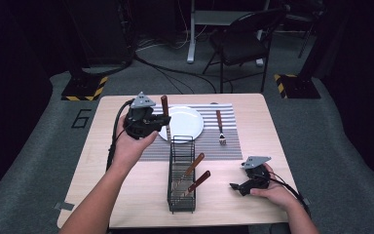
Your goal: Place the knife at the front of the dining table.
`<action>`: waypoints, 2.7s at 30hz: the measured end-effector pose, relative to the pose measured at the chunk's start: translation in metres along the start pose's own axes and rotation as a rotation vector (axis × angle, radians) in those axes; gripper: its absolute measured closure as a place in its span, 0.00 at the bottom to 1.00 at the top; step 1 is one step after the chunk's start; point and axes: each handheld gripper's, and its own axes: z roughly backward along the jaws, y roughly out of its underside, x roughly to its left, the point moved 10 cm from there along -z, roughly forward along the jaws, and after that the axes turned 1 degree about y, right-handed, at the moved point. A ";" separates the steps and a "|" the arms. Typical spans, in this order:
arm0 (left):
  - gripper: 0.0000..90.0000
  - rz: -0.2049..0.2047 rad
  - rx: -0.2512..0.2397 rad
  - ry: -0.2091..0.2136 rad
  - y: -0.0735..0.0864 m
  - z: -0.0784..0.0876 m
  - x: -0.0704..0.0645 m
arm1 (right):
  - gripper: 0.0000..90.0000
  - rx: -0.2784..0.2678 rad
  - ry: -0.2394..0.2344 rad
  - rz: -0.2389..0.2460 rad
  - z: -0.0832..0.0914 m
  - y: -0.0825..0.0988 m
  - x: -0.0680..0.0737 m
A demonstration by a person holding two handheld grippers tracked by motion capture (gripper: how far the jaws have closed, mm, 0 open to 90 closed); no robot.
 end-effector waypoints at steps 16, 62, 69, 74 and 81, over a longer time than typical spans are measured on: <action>0.89 0.089 0.044 -0.121 0.034 -0.008 0.057 | 0.00 -0.001 0.000 0.000 0.000 0.000 0.000; 0.89 0.264 0.139 -0.236 0.119 -0.055 0.133 | 0.00 0.000 0.000 0.000 0.000 0.000 0.000; 0.89 0.294 0.099 -0.235 0.117 -0.065 0.141 | 0.00 -0.001 0.000 -0.001 0.000 0.000 0.000; 0.89 0.326 0.081 -0.227 0.119 -0.073 0.149 | 0.00 -0.001 0.000 -0.001 0.000 0.000 0.000; 0.89 0.365 0.082 -0.226 0.118 -0.087 0.159 | 0.00 -0.001 0.000 0.000 0.000 0.000 0.000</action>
